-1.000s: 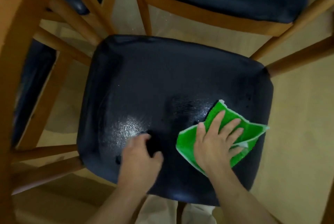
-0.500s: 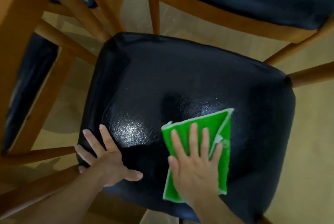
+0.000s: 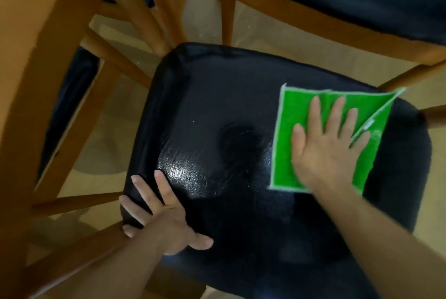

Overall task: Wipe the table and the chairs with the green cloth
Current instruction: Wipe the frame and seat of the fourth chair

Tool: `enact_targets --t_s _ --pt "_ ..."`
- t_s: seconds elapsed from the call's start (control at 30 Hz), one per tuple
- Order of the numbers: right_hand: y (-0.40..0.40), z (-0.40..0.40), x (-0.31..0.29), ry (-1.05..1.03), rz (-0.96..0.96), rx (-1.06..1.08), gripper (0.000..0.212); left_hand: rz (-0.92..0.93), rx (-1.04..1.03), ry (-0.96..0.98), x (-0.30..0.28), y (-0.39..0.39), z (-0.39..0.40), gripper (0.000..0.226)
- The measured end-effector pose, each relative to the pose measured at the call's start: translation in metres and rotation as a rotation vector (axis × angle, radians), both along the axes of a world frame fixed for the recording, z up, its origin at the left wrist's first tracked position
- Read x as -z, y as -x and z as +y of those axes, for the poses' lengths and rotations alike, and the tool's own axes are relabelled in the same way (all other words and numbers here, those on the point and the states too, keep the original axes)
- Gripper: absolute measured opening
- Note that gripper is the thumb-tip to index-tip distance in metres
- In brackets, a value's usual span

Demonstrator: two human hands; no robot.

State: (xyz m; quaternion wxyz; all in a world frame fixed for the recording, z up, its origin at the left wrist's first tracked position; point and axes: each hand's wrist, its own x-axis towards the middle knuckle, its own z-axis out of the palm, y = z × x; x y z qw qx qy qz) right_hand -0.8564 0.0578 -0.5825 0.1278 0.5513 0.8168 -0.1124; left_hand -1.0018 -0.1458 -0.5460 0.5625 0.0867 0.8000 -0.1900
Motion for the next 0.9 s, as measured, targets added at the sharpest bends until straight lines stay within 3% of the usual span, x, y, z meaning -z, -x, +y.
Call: enact_targets --t_s 0.2,0.27,0.37,0.43,0.53,0.63,0.7,0.77,0.9 --pt "0.004 -0.146 -0.008 0.140 0.042 -0.544 0.060 0.100 0.033 -0.047 0.007 -0.002 -0.008 0.166" --pt "-0.003 -0.150 -0.008 0.214 0.034 -0.655 0.061 0.115 0.083 -0.088 0.009 -0.005 -0.011 0.156" --pt "-0.003 -0.099 -0.008 0.210 0.044 -0.872 0.063 0.093 0.004 0.052 0.012 0.000 -0.006 0.165" --pt "0.013 -0.044 -0.005 0.097 0.060 -0.847 0.061 0.029 -0.002 0.097 0.016 0.002 -0.004 0.169" --pt "0.061 0.022 0.000 -0.024 0.016 -0.514 0.060 0.018 -0.016 0.140 0.019 0.003 -0.005 0.171" --pt "0.107 0.027 0.006 -0.029 0.059 -0.240 0.059 0.013 -0.012 0.145 0.018 0.001 -0.005 0.172" --pt "0.123 0.011 0.006 -0.013 0.070 -0.178 0.062 0.024 -0.010 0.128 0.020 0.000 -0.008 0.172" --pt "0.128 -0.018 0.006 -0.003 0.060 -0.291 0.062 0.016 0.001 0.116 0.023 0.002 -0.010 0.172" --pt "0.115 -0.107 0.005 0.119 0.129 -0.774 0.059 0.010 -0.024 0.108 0.025 0.002 -0.011 0.168"
